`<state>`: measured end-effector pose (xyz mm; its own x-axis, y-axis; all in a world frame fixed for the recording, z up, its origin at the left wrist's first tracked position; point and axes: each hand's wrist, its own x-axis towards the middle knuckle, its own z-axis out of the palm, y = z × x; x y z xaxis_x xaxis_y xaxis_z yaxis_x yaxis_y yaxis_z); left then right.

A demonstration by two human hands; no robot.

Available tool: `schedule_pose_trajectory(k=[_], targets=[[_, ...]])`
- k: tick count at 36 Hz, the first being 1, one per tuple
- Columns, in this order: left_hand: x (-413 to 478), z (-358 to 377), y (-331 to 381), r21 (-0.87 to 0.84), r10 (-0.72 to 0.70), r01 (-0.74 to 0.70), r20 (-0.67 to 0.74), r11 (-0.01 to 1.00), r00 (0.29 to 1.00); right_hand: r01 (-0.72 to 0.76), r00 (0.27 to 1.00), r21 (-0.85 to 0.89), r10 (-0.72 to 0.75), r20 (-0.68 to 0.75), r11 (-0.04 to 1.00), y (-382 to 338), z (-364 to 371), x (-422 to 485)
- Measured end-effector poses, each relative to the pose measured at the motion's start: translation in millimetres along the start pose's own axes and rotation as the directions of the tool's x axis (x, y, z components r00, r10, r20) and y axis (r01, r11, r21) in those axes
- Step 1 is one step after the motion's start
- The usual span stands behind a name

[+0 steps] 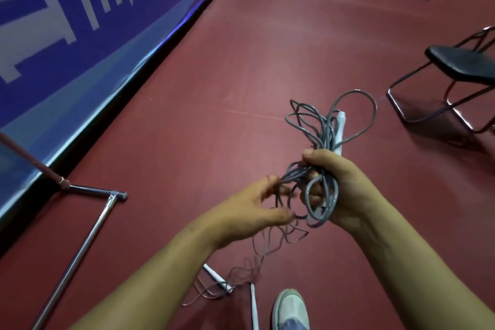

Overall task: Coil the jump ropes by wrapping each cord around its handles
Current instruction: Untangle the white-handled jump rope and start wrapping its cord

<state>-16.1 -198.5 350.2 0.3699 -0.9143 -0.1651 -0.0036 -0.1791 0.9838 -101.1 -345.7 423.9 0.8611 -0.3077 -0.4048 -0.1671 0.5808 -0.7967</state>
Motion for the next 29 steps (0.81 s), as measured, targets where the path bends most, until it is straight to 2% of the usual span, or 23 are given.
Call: schedule_pose_trajectory(k=[4, 7, 9, 11, 13, 15, 18, 21, 25, 27, 29], targets=[[8.4, -3.4, -6.8, 0.152, -0.049, 0.068, -0.122, 0.986, 0.991, 0.023, 1.000, -0.043, -0.024, -0.012, 0.999, -4.0, -5.1, 0.2], [6.9, -24.2, -2.2, 0.340, -0.018, 0.093, -0.217, 0.936, 0.976, 0.040, 0.992, -0.095, -0.051, -0.115, 0.995, -11.2, -20.4, 0.0], [3.0, -37.4, -2.5, 0.512, -0.041, 0.171, -0.257, 0.842, 0.966, 0.058, 0.980, -0.133, -0.082, -0.182, 0.989, -14.1, -31.3, -1.3], [-1.8, -46.4, -7.6, 0.674, -0.093, 0.289, -0.312, 0.680, 0.946, 0.076, 0.969, -0.178, -0.115, -0.219, 0.981, -13.9, -36.5, -2.6], [-7.7, -54.7, -12.3, 0.724, -0.147, 0.347, -0.326, 0.597, 0.934, 0.092, 0.961, -0.200, -0.140, -0.239, 0.975, -11.5, -37.5, -1.8], [-11.0, -61.5, -15.2, 0.692, -0.168, 0.351, -0.320, 0.631, 0.932, 0.106, 0.941, -0.301, -0.193, -0.277, 0.948, -9.0, -36.9, -0.5], [-11.8, -65.6, -12.5, 0.511, -0.101, 0.330, -0.425, 0.794, 0.900, 0.098, 0.910, -0.557, -0.300, -0.285, 0.825, -3.5, -39.7, 1.7], [-13.2, -69.9, -8.0, 0.293, -0.080, 0.287, -0.558, 0.912, 0.826, 0.030, 0.941, -0.600, -0.225, -0.253, 0.800, 1.2, -41.6, 2.0], [-16.4, -82.5, -9.1, 0.035, -0.133, 0.217, -0.694, 0.975, 0.708, -0.021, 0.947, -0.629, -0.186, -0.261, 0.777, -2.5, -40.4, 1.3], [-17.3, -85.7, -9.1, -0.073, -0.184, 0.187, -0.700, 0.980, 0.690, -0.032, 0.934, -0.632, -0.202, -0.294, 0.775, -5.5, -41.8, 1.0], [-18.2, -87.7, -9.0, -0.098, -0.192, 0.172, -0.689, 0.980, 0.699, -0.047, 0.918, -0.665, -0.230, -0.323, 0.745, -7.0, -44.3, 1.3]])
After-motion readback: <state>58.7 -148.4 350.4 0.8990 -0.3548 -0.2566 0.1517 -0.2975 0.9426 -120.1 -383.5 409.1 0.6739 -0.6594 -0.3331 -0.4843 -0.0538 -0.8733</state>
